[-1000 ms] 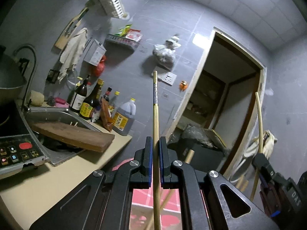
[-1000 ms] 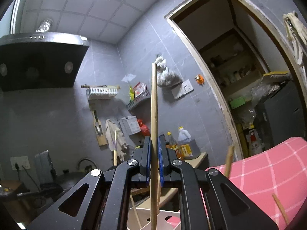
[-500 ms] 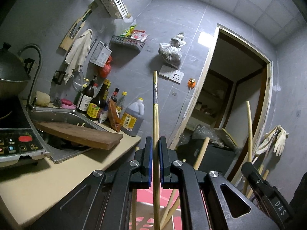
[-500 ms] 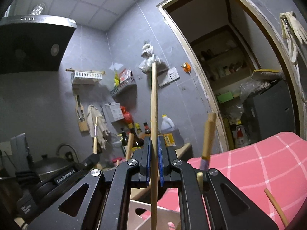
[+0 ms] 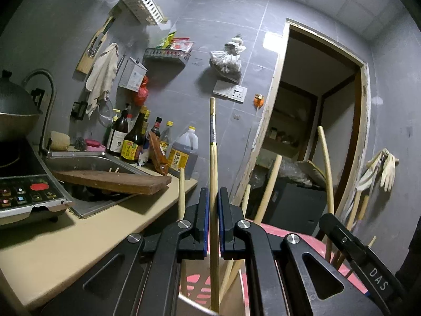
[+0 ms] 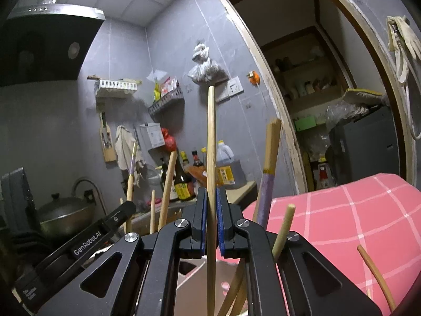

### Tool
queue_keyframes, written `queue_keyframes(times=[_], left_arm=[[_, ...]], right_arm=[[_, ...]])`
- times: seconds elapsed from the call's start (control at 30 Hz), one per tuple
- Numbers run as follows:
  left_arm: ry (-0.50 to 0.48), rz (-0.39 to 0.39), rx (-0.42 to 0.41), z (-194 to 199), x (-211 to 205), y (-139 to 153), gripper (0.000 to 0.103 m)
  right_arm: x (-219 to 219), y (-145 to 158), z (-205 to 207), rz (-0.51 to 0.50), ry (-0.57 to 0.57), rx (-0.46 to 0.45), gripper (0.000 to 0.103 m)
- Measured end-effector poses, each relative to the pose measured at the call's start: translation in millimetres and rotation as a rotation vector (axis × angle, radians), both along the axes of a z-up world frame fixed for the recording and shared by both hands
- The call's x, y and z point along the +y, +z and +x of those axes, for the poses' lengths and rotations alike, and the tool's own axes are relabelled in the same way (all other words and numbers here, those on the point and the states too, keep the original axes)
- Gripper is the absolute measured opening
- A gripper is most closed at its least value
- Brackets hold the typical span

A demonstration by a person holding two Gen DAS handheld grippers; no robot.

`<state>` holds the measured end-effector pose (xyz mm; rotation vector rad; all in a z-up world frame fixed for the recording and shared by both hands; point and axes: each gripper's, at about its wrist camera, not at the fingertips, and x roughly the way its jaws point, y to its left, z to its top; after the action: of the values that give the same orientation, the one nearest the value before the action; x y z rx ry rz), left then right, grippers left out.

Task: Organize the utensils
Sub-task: 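Lower both held chopsticks into the basket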

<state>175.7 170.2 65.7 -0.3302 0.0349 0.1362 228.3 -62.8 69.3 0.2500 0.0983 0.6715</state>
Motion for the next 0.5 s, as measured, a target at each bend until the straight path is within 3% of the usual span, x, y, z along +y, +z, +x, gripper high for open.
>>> queue_keyframes(times=[0.5], left_arm=[[-0.031, 0.076, 0.049, -5, -16, -14, 0.004]], right_arm=[[-3, -2, -21, -0.070, 0.028, -0.018, 0.005]])
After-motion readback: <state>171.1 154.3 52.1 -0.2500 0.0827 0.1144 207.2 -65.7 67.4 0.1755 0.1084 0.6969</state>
